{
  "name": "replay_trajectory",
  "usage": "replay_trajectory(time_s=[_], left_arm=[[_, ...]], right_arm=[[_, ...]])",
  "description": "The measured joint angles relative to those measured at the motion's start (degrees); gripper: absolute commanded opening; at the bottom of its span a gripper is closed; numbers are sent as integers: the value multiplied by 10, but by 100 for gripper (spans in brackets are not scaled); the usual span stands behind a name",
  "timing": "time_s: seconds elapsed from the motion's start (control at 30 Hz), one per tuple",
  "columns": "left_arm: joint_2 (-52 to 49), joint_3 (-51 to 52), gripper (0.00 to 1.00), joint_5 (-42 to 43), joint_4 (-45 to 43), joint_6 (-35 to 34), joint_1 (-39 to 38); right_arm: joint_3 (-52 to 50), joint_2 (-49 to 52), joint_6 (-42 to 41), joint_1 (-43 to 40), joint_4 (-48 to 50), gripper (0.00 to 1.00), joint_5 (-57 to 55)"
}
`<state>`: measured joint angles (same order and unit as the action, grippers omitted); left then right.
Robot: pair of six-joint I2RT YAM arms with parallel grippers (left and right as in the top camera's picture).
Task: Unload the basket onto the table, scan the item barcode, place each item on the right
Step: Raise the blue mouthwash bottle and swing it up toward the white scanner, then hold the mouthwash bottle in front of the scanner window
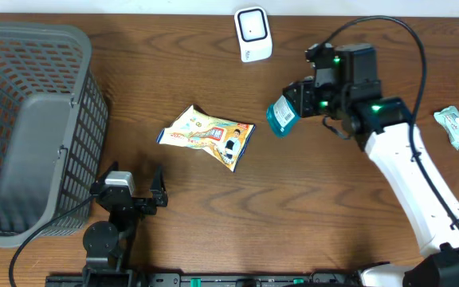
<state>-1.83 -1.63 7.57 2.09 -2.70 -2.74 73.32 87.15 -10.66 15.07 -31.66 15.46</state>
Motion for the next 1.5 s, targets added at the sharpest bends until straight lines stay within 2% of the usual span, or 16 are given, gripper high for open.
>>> replay_trajectory(time_s=[0.13, 0.27, 0.53, 0.57, 0.77, 0.93, 1.03, 1.1, 1.2, 1.3, 1.37, 1.5], left_arm=[[0, 0, 98, 0, 0, 0, 0], [0, 0, 98, 0, 0, 0, 0], [-1, 0, 98, 0, 0, 0, 0], [-1, 0, 98, 0, 0, 0, 0], [-1, 0, 98, 0, 0, 0, 0], [-1, 0, 98, 0, 0, 0, 0], [-1, 0, 98, 0, 0, 0, 0], [-1, 0, 98, 0, 0, 0, 0], [-1, 0, 98, 0, 0, 0, 0], [-1, 0, 98, 0, 0, 0, 0], [-1, 0, 98, 0, 0, 0, 0], [-1, 0, 98, 0, 0, 0, 0]], right_arm=[[2, 4, 12, 22, 26, 15, -88], [38, 38, 38, 28, 6, 14, -147], [257, 205, 94, 50, -67, 11, -280], [309, 248, 106, 55, -66, 11, -308], [439, 367, 154, 74, -49, 11, -413], [481, 440, 210, 103, 26, 11, -495], [485, 478, 273, 127, 123, 11, -555], [487, 506, 332, 148, 202, 12, -595], [490, 552, 461, 179, 371, 12, -660], [491, 584, 566, 199, 462, 11, -698], [492, 601, 613, 208, 491, 11, -713], [492, 625, 664, 209, 489, 11, -735]])
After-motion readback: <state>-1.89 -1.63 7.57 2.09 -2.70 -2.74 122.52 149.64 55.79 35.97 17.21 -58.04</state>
